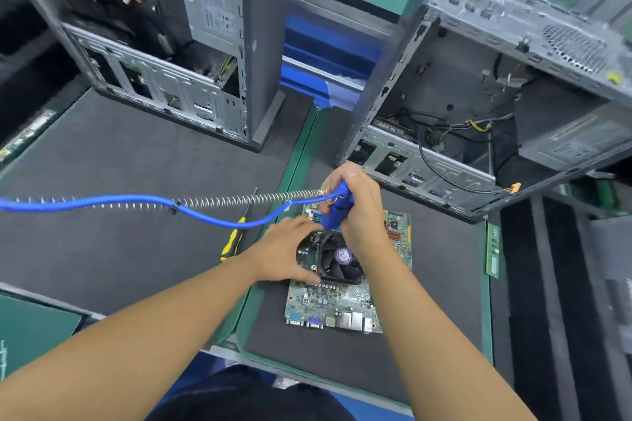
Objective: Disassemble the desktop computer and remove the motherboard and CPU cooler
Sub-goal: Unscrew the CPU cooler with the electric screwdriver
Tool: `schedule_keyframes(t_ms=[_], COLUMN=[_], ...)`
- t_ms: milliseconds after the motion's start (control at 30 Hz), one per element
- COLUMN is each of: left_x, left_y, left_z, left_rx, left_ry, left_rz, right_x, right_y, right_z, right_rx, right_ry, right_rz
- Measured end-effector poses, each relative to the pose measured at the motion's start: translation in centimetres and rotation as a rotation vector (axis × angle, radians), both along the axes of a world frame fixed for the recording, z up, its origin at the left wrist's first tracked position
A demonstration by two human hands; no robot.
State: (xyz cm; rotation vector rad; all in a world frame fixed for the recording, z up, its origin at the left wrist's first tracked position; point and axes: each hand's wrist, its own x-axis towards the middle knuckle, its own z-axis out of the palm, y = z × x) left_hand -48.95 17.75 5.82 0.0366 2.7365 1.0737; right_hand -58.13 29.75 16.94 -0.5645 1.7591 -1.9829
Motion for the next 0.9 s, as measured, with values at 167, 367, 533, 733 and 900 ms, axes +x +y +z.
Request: schedule_keyframes(t_ms=[167,367,533,733,900], left_x=[-0.1,0.2,0.1,0.0,0.0], left_y=[-0.7,0.4,0.8,0.8,0.7], left_z=[-0.6,-1.5,-1.7,-1.7,-1.4], left_rx=[0.078,-0.058,-0.023,-0.035,-0.010], left_ry=[0.005,0.045,-0.008,0.012,0.013], left_rz=[-0.040,-0.003,0.042,0.039,0.034], right_x=[0.5,0.9,1.1,0.7,0.7], right_y=[-0.4,-0.6,-0.4,-0.1,-0.1], right_z=[-1.6,-2.6,-3.5,-2.9,-2.8], right_rx=[0.016,0.010,0.002,-0.022,-0.046], right_ry=[-0.009,-0.021,-0.011,0.000,-0.030], right_rz=[-0.058,-0.085,-0.100,-0.104,-0.121])
